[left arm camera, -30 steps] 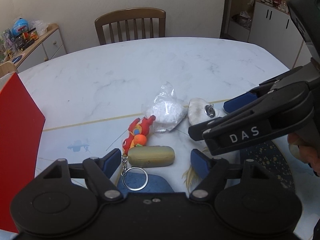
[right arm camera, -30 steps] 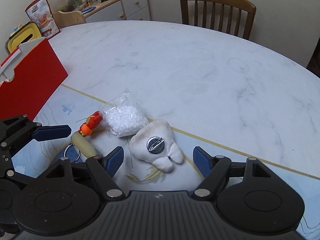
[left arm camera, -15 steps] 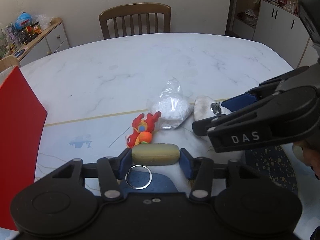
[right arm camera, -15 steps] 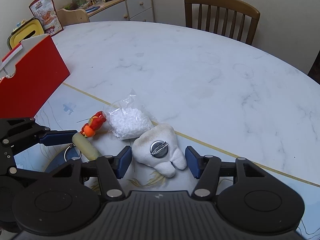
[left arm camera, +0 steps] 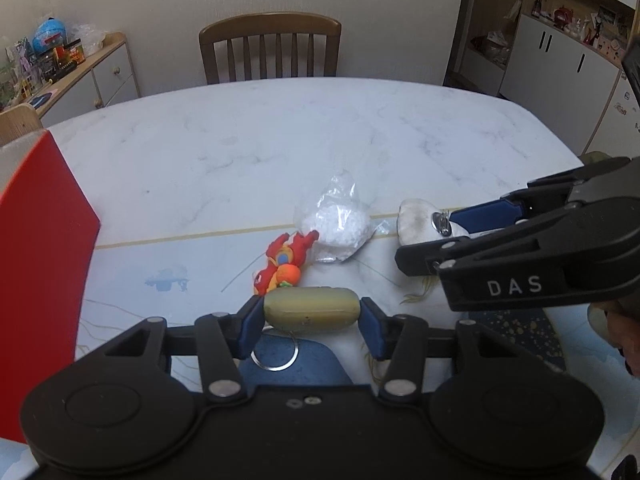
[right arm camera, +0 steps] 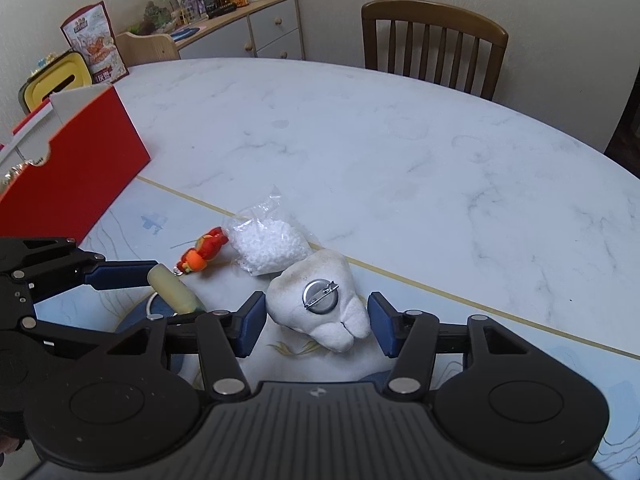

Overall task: Organize objects
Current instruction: 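Grasp the green cylinder keychain with the left tool while the right grasps the white plush, then carry the green keychain and white plush over the box with both tools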

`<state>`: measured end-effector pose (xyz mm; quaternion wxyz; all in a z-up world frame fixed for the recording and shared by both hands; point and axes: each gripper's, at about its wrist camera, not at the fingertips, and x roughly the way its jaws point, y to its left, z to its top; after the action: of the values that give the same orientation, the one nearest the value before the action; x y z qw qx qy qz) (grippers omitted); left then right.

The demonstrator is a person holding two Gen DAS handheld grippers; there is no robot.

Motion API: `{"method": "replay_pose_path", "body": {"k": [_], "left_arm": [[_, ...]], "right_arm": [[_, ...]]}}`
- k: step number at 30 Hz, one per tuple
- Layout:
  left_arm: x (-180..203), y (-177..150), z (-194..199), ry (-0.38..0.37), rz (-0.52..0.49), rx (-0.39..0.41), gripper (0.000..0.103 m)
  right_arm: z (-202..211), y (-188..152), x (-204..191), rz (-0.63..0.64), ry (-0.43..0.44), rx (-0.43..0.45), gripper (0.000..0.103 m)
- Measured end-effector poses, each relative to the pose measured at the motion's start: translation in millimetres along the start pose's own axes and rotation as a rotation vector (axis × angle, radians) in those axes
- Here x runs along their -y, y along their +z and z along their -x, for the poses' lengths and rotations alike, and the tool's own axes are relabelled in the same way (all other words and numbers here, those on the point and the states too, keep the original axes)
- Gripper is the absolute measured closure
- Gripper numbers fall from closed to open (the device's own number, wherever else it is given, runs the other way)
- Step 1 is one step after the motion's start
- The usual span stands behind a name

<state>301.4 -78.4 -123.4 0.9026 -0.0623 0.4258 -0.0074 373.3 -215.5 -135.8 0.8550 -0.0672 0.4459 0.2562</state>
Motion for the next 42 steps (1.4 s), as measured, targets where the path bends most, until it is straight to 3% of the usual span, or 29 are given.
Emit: {"method": "replay_pose_path", "body": {"k": [26,42], "left_arm": [[-35,-1,89,-0.03,0.06,0.07,0.053],[-104,-3,129,-0.051,0.102,0.105,0.053]], "right_arm": [[99,-4,-56,0.027,0.024,0.114,0.048],[128,2,-116,0.032,0.028,0.151,0.048]]}}
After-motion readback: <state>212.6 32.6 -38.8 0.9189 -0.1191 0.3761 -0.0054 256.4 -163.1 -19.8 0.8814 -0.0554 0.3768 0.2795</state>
